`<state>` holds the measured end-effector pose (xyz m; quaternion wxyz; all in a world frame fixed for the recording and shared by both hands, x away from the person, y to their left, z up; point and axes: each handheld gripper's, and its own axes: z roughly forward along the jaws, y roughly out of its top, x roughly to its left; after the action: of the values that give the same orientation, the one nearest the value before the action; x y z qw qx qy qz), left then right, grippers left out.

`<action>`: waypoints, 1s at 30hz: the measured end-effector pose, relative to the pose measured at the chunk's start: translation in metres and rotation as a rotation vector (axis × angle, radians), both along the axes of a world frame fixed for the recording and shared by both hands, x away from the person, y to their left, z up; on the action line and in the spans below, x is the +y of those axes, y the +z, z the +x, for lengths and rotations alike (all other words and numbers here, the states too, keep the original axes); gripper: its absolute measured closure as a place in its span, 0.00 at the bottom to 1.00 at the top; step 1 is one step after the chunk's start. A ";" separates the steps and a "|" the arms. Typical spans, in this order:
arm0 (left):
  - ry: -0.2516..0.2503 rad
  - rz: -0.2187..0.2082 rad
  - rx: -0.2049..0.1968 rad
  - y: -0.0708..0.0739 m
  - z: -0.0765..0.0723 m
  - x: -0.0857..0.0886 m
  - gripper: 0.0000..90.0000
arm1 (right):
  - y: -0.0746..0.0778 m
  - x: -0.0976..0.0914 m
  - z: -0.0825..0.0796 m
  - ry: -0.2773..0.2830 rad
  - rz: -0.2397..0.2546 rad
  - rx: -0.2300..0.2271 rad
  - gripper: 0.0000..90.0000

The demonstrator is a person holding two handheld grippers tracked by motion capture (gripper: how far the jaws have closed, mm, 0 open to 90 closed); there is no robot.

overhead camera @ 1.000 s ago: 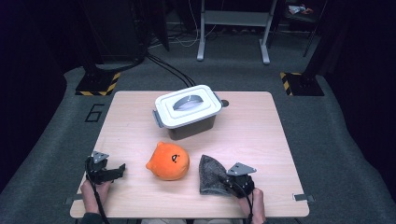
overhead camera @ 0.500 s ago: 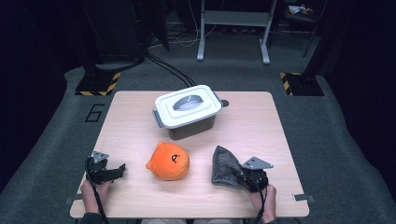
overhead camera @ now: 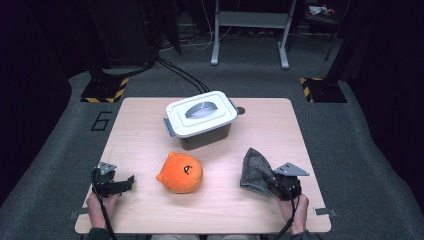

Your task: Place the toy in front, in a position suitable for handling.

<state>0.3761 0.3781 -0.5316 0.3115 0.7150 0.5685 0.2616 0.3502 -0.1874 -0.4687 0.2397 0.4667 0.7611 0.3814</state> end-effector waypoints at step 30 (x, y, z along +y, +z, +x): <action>-0.002 0.000 0.003 0.000 0.000 0.000 0.09 | -0.003 -0.066 0.044 -0.220 -0.022 0.042 0.81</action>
<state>0.3762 0.3784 -0.5315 0.3110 0.7158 0.5685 0.2603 0.3939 -0.2535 -0.4717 0.2693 0.5528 0.7141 0.3346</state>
